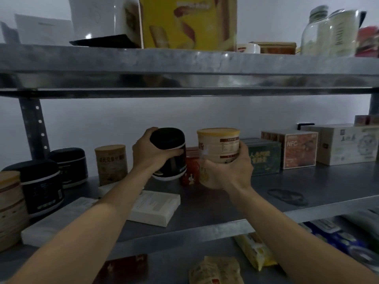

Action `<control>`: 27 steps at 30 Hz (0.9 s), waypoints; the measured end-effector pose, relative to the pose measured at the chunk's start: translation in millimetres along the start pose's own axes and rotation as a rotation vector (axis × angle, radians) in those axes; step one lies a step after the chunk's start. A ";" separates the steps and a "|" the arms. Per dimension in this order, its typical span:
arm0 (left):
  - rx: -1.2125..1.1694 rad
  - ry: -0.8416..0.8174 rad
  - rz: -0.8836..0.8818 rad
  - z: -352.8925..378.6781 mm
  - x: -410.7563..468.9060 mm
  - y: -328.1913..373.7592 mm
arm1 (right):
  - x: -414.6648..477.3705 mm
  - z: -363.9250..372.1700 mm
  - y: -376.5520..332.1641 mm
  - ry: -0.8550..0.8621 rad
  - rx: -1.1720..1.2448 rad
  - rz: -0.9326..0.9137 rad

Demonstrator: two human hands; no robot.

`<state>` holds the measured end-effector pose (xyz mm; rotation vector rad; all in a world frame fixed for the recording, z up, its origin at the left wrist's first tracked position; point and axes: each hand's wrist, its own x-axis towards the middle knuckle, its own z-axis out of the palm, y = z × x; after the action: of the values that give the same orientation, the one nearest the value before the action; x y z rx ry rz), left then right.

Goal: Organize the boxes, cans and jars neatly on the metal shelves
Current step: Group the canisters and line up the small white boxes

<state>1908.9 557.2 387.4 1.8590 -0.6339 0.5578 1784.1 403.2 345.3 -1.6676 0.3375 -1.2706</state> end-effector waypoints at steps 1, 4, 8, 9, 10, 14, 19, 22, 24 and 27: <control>-0.012 -0.019 0.006 2.1 -3.5 8.5 | 2.1 -6.3 -0.5 0.000 -0.003 0.001; -0.070 -0.075 0.013 16.8 -17.5 25.2 | 8.5 -27.9 0.8 0.010 0.009 0.002; -0.170 -0.139 -0.012 47.3 -33.4 35.3 | 15.8 -59.7 6.4 0.037 -0.012 0.013; -0.187 -0.152 -0.024 55.1 -36.3 37.5 | 17.5 -67.2 8.3 0.048 -0.012 0.024; -0.201 -0.160 -0.033 63.2 -38.6 39.4 | 19.3 -74.6 10.7 0.063 -0.019 0.038; -0.260 -0.201 -0.043 93.1 -47.4 48.1 | 25.0 -105.7 18.7 0.123 -0.061 0.061; -0.261 -0.250 -0.074 126.7 -56.6 54.3 | 31.6 -135.9 34.0 0.156 -0.091 0.088; -0.256 -0.256 -0.070 143.1 -61.9 53.4 | 33.6 -144.1 44.9 0.164 -0.115 0.091; -0.257 -0.254 -0.059 150.2 -63.6 54.9 | 35.5 -147.6 50.5 0.162 -0.118 0.096; -0.279 -0.267 -0.030 157.4 -63.6 54.6 | 40.5 -151.2 56.6 0.150 -0.105 0.093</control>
<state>1838.7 403.6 329.9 1.6866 -0.8141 0.1889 1690.2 268.2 319.6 -1.6281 0.5742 -1.3303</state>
